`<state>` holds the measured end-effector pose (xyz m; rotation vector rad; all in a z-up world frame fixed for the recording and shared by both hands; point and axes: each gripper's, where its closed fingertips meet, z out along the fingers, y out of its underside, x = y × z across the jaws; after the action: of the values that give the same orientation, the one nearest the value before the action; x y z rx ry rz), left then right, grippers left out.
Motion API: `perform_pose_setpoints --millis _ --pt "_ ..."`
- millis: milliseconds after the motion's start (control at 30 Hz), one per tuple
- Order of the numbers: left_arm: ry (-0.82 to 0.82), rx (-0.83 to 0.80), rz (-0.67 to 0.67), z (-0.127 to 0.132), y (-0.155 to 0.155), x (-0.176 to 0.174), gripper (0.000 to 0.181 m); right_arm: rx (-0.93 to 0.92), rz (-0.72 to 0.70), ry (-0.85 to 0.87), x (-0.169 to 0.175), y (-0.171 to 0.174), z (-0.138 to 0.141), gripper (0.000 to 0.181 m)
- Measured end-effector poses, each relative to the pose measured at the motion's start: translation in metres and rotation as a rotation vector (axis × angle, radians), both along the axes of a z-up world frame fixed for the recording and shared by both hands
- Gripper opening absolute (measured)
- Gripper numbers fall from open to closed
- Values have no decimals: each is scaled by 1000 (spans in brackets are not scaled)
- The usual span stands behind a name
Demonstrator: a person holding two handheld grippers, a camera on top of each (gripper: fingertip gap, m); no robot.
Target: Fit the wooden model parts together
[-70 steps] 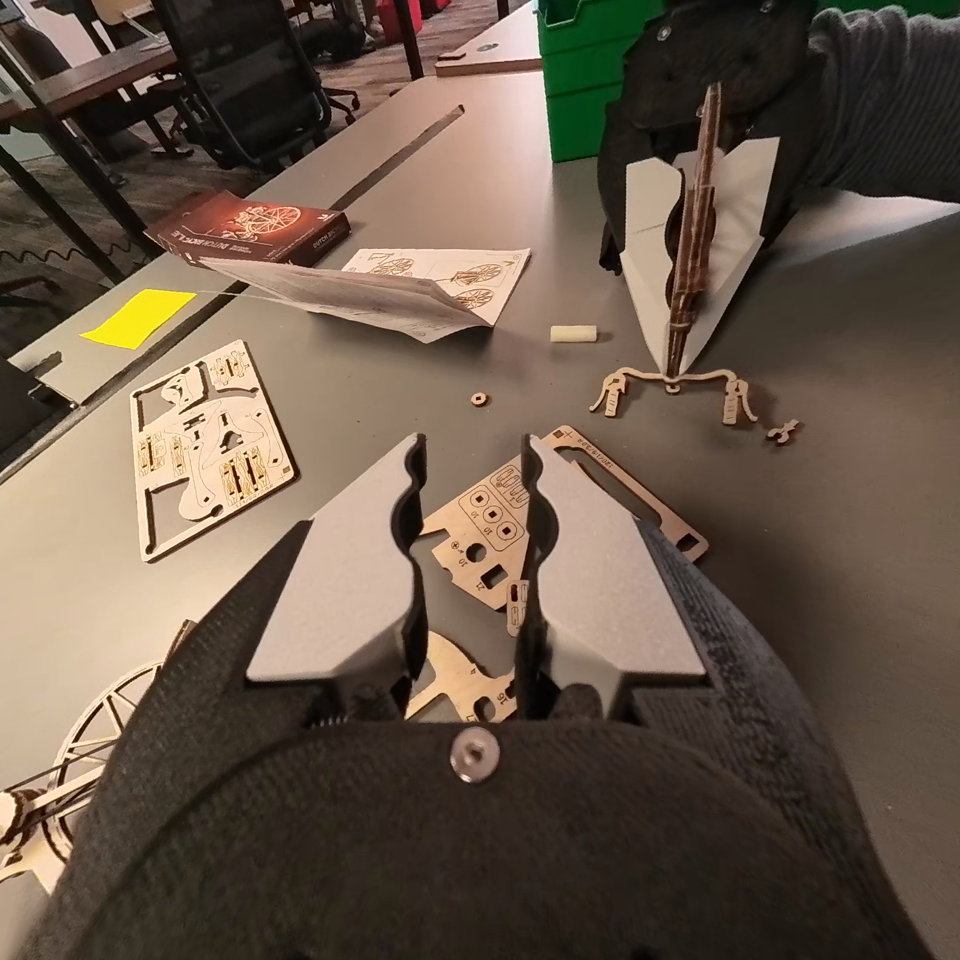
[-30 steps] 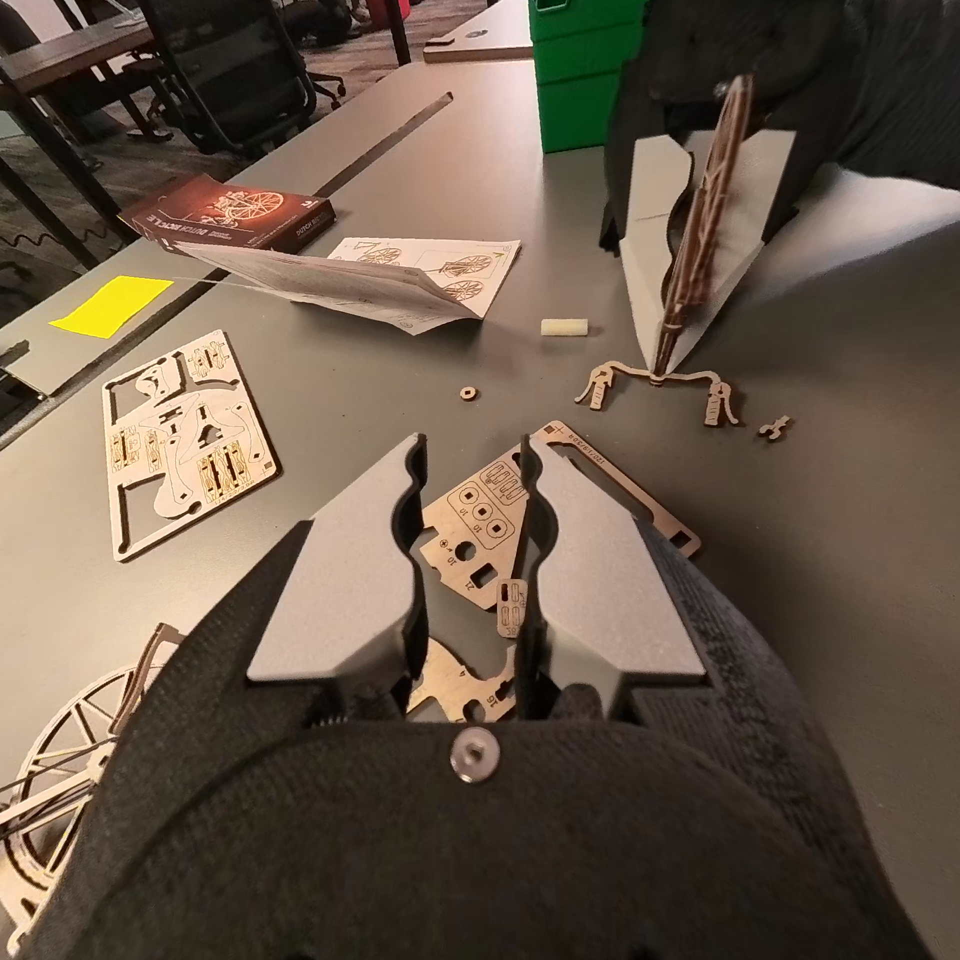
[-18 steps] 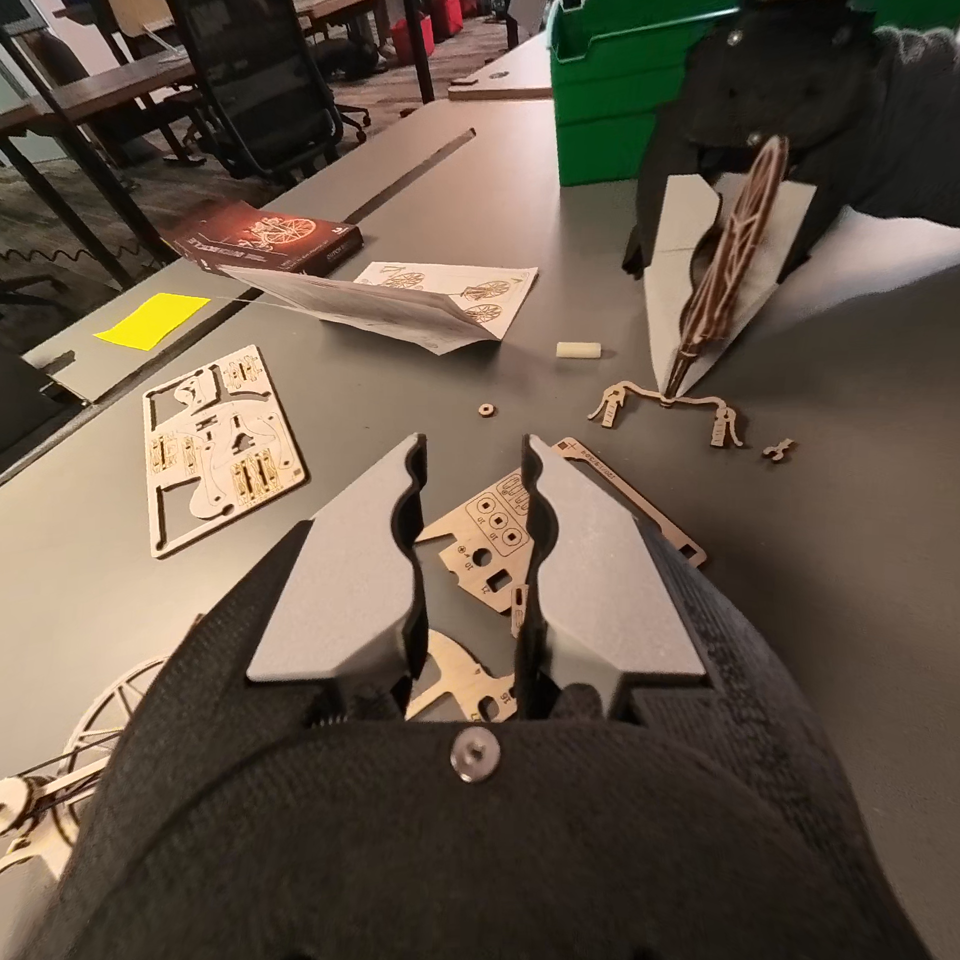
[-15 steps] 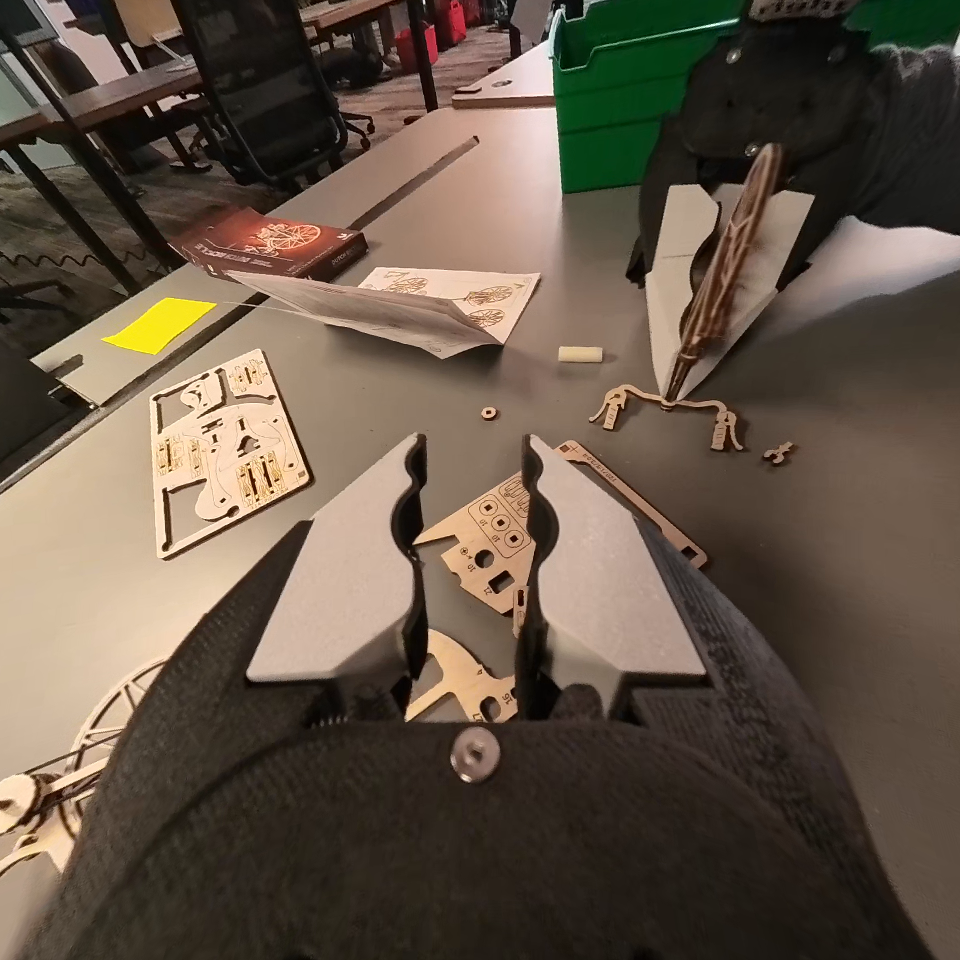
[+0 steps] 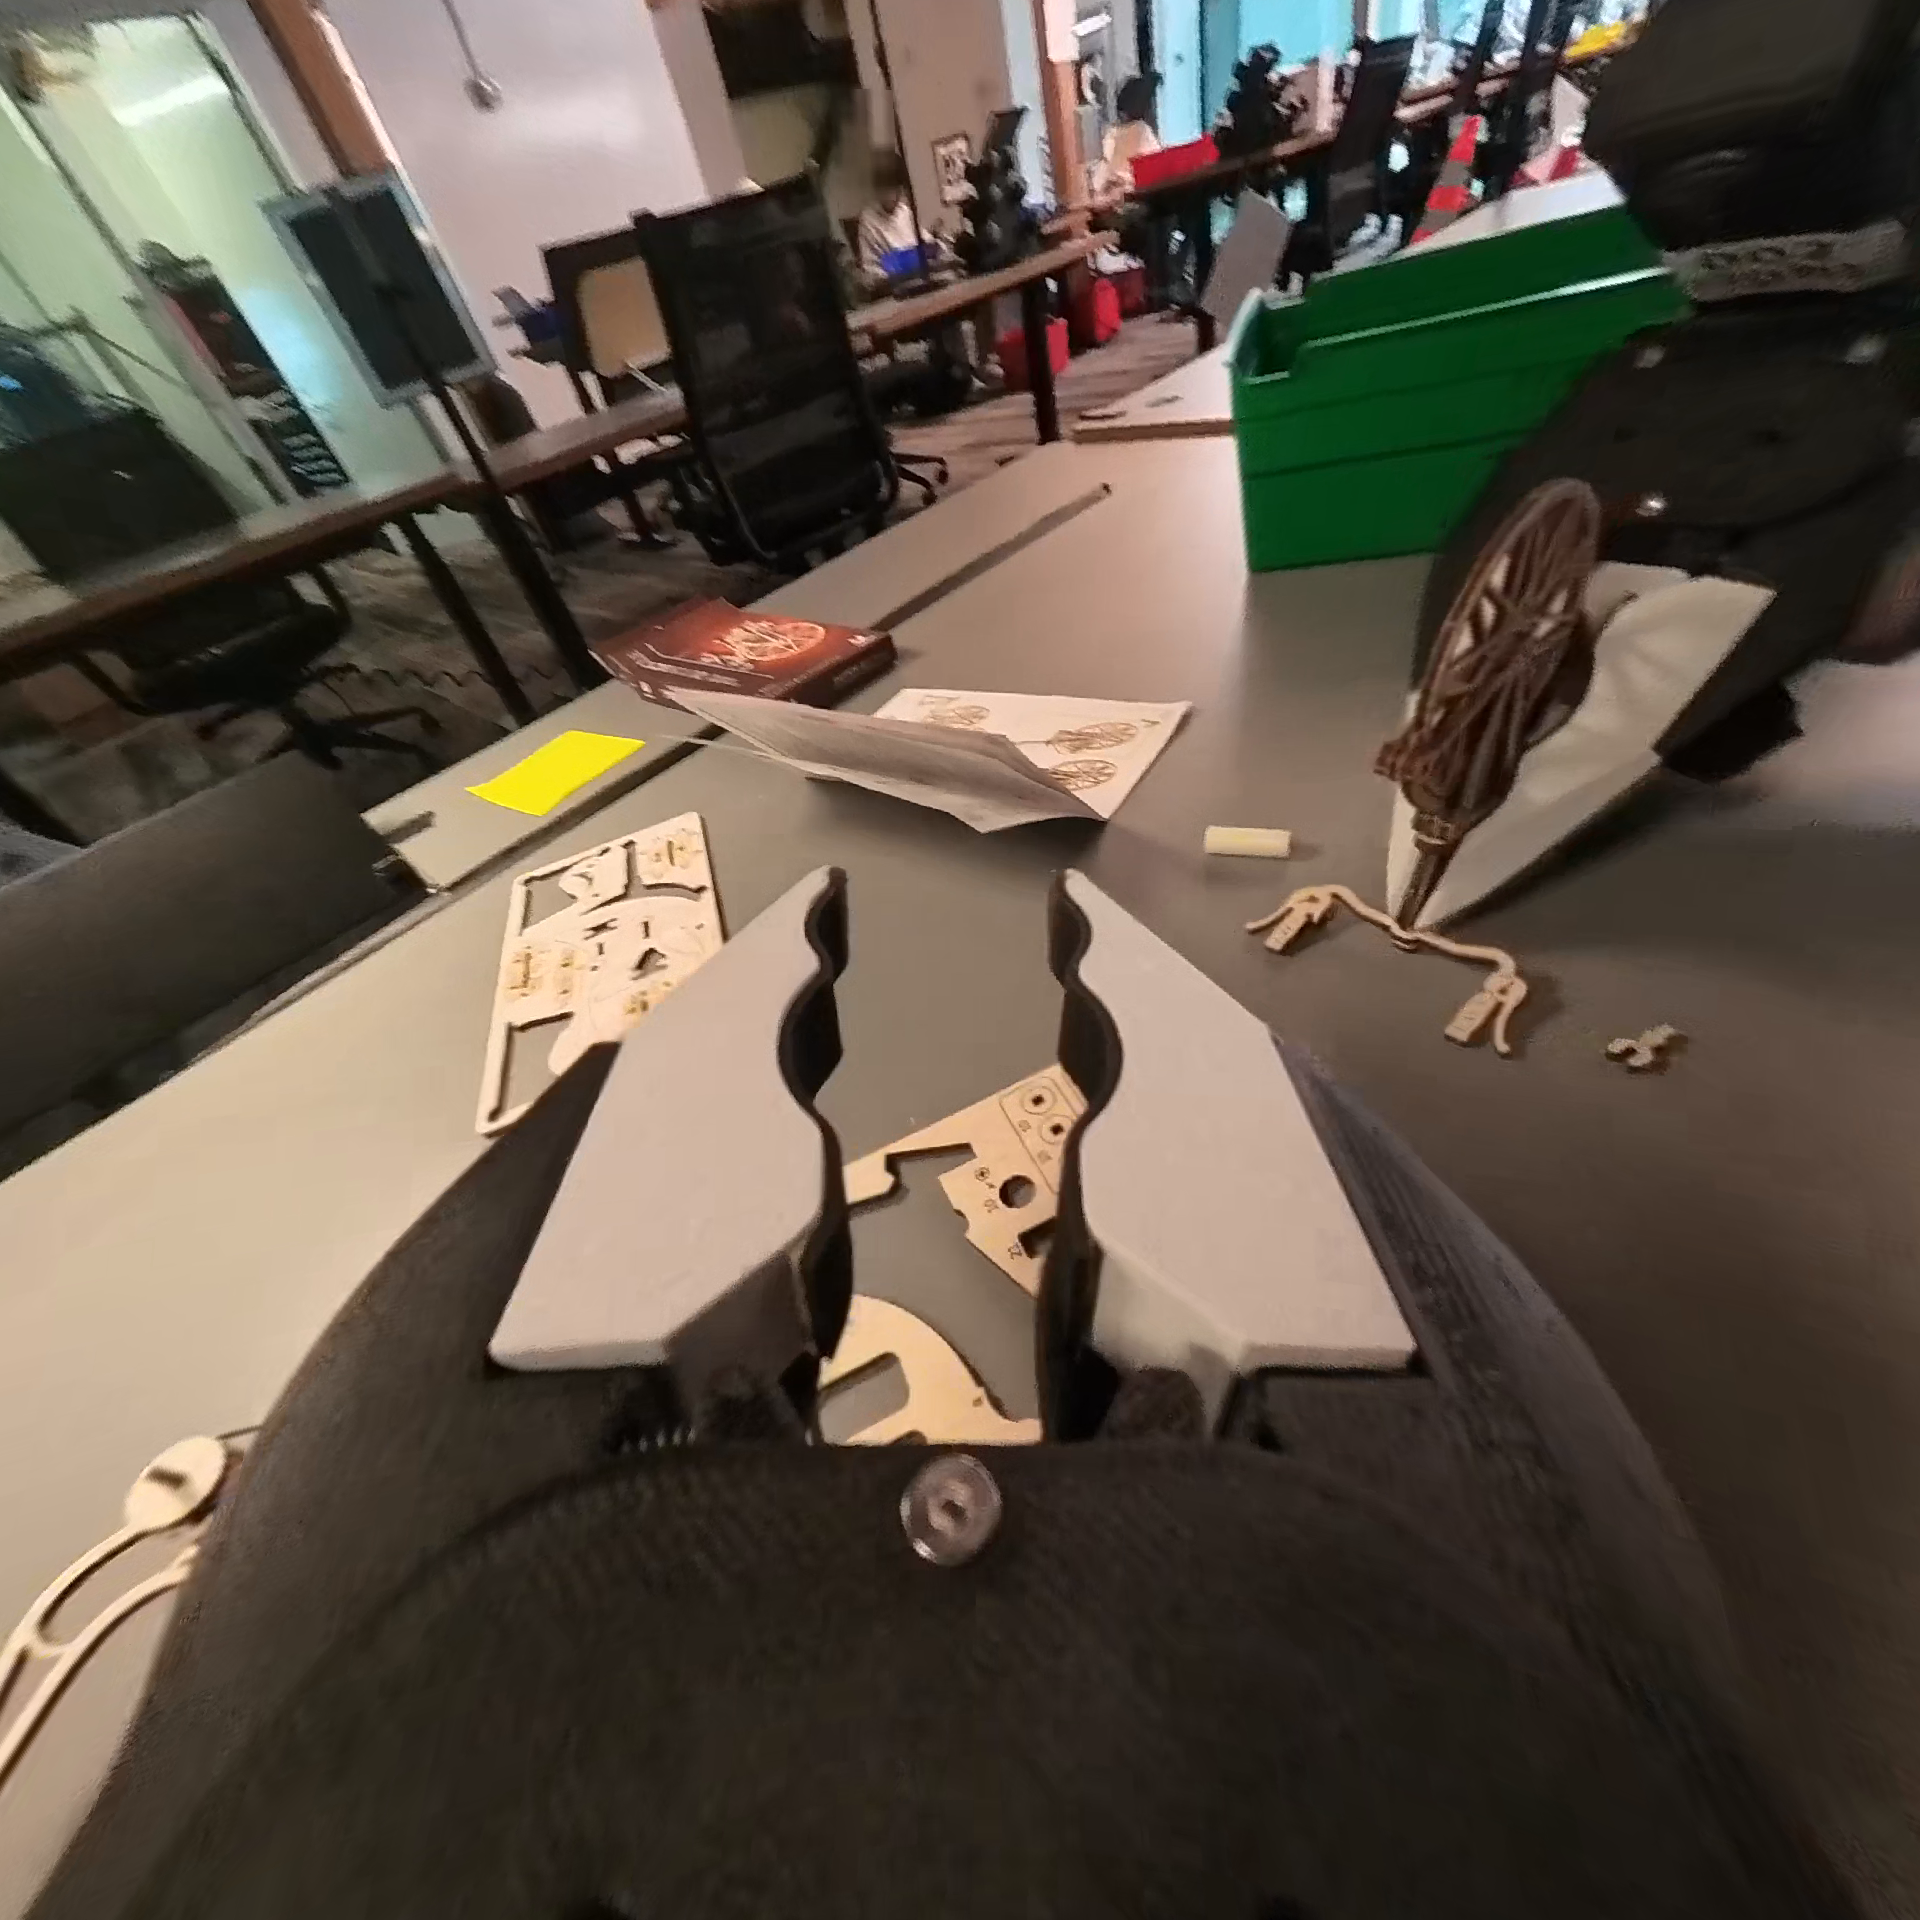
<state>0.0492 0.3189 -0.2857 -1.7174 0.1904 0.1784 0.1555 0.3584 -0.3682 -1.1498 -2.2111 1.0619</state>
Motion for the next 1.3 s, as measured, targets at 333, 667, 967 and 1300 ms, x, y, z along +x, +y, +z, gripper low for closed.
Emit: perform_pose_setpoints --millis 333,667,967,1300 --pt "185 225 204 28 -26 -6 38 -208 -260 -85 -1 2 1 1" --pt "445 168 281 16 -33 1 33 -169 -165 -97 0 2 1 2" --pt "451 125 280 8 -29 -1 32 18 30 3 2 3 0 1" --pt "451 115 277 6 -29 -1 32 73 -3 59 3 4 -1 1"
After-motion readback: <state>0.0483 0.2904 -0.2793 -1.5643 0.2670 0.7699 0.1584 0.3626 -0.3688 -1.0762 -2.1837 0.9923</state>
